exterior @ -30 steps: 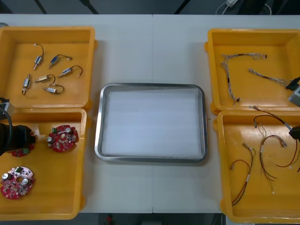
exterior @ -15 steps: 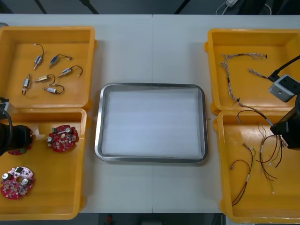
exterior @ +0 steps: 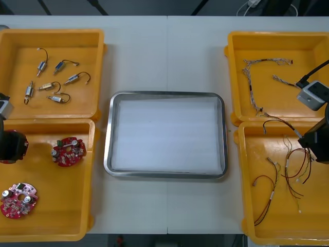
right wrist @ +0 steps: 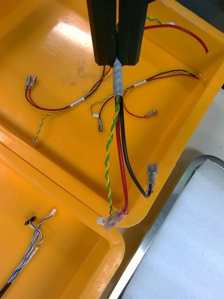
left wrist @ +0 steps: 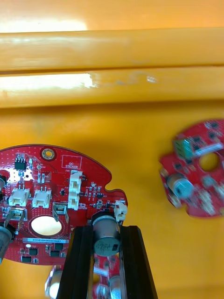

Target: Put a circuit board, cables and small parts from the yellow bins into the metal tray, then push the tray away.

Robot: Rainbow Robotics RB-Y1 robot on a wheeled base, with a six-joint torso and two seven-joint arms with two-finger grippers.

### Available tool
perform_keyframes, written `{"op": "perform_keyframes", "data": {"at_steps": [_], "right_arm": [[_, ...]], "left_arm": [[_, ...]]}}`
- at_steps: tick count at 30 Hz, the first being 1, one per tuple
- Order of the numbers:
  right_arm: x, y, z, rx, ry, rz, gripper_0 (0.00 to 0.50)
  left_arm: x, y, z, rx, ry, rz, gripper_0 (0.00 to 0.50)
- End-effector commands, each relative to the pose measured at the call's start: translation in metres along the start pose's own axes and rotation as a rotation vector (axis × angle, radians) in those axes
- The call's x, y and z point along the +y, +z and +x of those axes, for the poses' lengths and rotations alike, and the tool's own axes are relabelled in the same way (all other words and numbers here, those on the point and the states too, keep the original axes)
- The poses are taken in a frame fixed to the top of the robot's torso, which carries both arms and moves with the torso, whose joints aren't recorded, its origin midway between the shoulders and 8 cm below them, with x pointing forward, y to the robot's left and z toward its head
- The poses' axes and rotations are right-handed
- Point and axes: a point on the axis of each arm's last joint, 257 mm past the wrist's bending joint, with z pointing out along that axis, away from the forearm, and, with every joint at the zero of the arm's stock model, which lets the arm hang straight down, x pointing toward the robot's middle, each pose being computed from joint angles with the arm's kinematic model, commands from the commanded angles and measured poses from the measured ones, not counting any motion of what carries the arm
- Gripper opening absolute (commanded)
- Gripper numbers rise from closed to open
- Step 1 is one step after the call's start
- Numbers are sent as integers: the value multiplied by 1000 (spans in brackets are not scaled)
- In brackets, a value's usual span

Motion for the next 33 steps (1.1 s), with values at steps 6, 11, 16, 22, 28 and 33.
{"op": "perform_keyframes", "data": {"at_steps": [6, 11, 16, 22, 28, 33], "right_arm": [[-4, -11, -6, -4, -37, 41, 0], [-4, -11, -6, -4, -37, 41, 0], [-4, -11, -6, -4, -37, 41, 0], [-4, -11, -6, -4, -37, 41, 0], [-4, -11, -6, -4, -37, 41, 0], [-4, -11, -6, -4, -37, 41, 0]], "left_arm": [[-37, -59, 1, 3, -81, -7, 0], [-76, -77, 4, 14, -111, 33, 0], [-110, -86, 2, 20, -138, 48, 0], [-142, -92, -9, 18, -176, 61, 0], [-171, -94, -18, 32, -219, 62, 1], [-196, -86, -16, 50, -284, 79, 2]]}}
